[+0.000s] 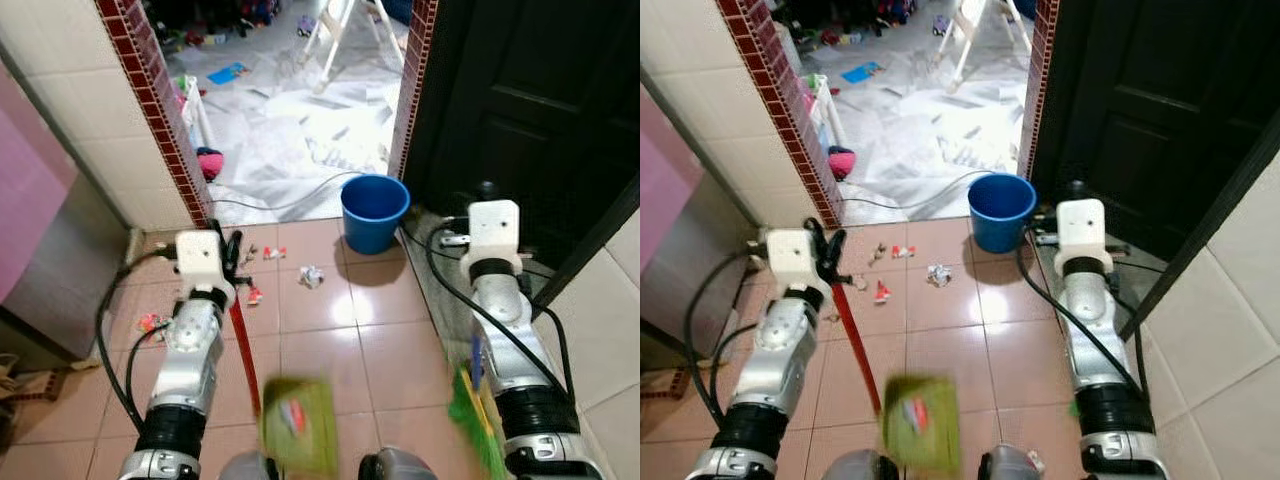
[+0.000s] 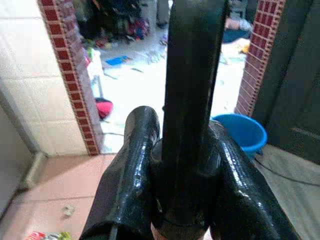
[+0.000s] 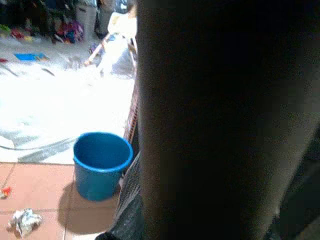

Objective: Sweep floor

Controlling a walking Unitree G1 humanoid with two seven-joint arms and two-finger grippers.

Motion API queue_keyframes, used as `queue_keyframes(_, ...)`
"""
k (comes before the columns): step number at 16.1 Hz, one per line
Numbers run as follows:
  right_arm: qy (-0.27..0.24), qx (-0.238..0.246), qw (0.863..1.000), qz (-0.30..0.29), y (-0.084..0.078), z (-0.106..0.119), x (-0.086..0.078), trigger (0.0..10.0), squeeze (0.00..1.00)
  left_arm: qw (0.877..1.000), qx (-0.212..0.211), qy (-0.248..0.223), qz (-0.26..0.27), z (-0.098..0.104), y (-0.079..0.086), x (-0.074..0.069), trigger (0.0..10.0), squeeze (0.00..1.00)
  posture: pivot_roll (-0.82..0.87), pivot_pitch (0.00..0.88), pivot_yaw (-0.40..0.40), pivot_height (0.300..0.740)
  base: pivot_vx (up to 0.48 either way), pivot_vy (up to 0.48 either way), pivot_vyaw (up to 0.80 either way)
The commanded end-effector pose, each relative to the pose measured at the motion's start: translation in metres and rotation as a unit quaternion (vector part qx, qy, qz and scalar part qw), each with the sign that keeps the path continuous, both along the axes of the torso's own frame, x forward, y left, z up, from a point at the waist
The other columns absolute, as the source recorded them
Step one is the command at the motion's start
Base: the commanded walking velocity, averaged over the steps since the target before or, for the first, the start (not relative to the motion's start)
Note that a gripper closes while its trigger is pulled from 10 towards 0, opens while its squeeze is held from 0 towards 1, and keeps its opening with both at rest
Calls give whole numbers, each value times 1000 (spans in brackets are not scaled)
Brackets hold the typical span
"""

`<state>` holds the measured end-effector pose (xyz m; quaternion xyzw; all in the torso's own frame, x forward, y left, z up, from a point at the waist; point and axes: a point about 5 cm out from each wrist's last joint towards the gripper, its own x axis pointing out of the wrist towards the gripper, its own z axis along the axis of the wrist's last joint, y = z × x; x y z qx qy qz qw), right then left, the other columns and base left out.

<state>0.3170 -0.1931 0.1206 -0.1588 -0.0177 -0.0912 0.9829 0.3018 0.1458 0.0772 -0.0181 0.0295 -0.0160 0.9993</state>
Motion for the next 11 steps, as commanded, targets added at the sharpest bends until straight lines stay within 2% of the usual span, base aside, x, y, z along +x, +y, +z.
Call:
queue_keyframes(1,9,3,1000,3,3,0,1,10000,0,1000,1,-28,-6,10,-3,5,10000,0,-93,0,67,740,0,0,0)
queue_keyframes(11,51,5,999,-8,0,-10,-1,10000,0,1000,-11,-19,-14,5,-9,3,10000,0,-105,0,63,740,0,0,0)
